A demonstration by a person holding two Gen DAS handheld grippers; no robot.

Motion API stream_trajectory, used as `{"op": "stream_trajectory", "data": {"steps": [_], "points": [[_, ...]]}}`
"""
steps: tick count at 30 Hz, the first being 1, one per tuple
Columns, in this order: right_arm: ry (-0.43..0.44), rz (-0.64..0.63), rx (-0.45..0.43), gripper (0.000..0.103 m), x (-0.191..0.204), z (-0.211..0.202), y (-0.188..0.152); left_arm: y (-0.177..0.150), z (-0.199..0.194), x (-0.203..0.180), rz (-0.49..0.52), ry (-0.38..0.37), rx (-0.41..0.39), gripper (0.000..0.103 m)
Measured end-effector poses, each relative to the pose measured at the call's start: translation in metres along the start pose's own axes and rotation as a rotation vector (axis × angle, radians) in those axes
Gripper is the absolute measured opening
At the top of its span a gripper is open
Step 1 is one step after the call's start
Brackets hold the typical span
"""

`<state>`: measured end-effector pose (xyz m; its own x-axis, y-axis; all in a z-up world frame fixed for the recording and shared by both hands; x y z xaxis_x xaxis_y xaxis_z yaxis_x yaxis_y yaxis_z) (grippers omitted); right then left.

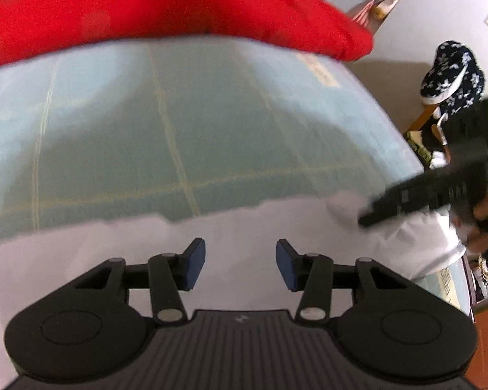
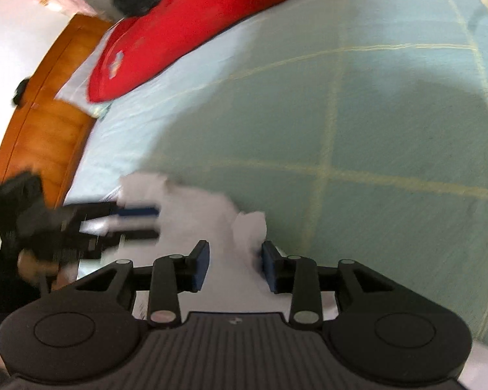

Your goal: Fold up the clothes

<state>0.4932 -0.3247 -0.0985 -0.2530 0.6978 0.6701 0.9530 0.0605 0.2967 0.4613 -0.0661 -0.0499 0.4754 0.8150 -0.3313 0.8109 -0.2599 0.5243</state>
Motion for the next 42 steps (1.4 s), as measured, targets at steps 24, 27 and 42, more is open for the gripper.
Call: {"op": "stream_trajectory", "data": {"steps": [24, 27, 42], "points": [[-0.060, -0.204, 0.055, 0.043, 0.042, 0.004, -0.033, -0.012, 0.026, 0.001, -0.009, -0.006, 0.047, 0.051], [-0.069, -0.211, 0.039, 0.043, 0.039, -0.001, -0.023, -0.016, 0.026, 0.004, -0.019, -0.005, 0.050, 0.051], [0.007, -0.136, 0.100, 0.044, 0.028, 0.052, 0.003, -0.015, 0.006, 0.012, -0.071, -0.003, -0.009, 0.050]]}}
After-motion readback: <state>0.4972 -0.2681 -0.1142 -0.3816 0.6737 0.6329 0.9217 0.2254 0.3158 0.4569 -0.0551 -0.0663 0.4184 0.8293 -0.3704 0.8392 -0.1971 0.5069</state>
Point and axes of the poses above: each gripper's, at about its wrist camera, not at the fingertips, and z roughly the way its jaws point, x to its left, y to its top, the point moved 4 cm from there along z, roughly the way its jaws point
